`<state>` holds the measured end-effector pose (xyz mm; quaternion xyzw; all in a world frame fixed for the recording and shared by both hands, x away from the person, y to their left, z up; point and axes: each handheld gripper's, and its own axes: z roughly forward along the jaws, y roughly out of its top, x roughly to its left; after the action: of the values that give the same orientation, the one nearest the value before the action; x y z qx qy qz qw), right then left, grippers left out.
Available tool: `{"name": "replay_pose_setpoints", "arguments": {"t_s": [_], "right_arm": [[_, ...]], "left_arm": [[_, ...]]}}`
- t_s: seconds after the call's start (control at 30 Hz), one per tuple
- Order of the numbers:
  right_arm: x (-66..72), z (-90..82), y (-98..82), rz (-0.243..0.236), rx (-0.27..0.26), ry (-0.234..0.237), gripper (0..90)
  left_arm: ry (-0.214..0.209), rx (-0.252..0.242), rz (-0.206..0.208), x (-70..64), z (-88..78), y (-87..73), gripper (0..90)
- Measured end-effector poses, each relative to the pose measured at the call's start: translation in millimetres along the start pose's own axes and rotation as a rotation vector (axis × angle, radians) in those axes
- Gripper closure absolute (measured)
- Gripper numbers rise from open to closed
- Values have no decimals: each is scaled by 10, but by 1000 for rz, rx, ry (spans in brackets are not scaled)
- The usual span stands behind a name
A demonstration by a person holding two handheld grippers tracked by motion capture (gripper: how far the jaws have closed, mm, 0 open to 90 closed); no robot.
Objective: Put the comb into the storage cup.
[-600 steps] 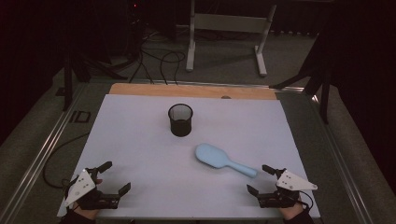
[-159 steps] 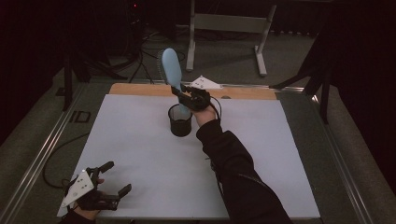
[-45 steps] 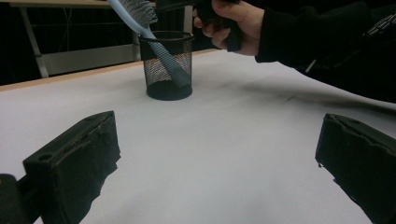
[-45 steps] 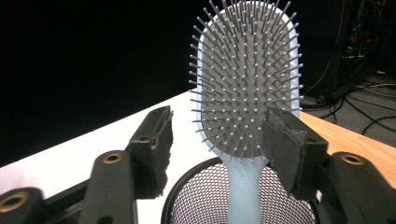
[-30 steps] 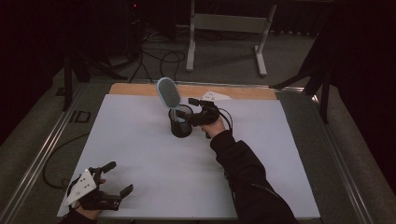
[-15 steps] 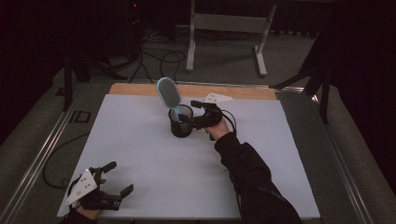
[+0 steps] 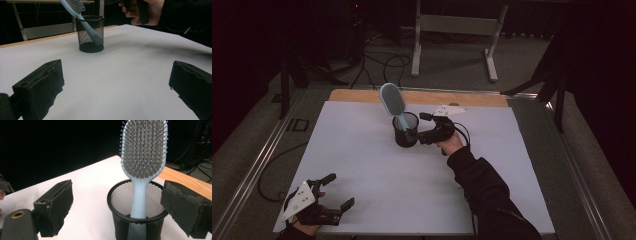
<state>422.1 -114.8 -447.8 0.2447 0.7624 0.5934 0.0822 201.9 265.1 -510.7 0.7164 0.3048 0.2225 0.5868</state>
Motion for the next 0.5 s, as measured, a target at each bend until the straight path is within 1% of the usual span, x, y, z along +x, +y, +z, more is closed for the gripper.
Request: {"name": "replay_pose_setpoints", "arguments": {"t_s": [0.2,0.27,0.3,0.47,0.5], "right_arm": [[18,-109,-125,-3,8,5,108],[19,-130,-143,4,6,6,108],[14,-178,-185,7,3,-1,108],[9,-264,-260,11,10,-5,108],[7,-313,-303,17,11,-5,108]], "left_arm": [[0,0,-1,-2,1,0,0],[0,0,0,-3,0,1,0],[1,-1,0,-4,0,2,0],[1,0,2,-6,-1,3,0],[2,0,2,-5,-1,3,0]]}}
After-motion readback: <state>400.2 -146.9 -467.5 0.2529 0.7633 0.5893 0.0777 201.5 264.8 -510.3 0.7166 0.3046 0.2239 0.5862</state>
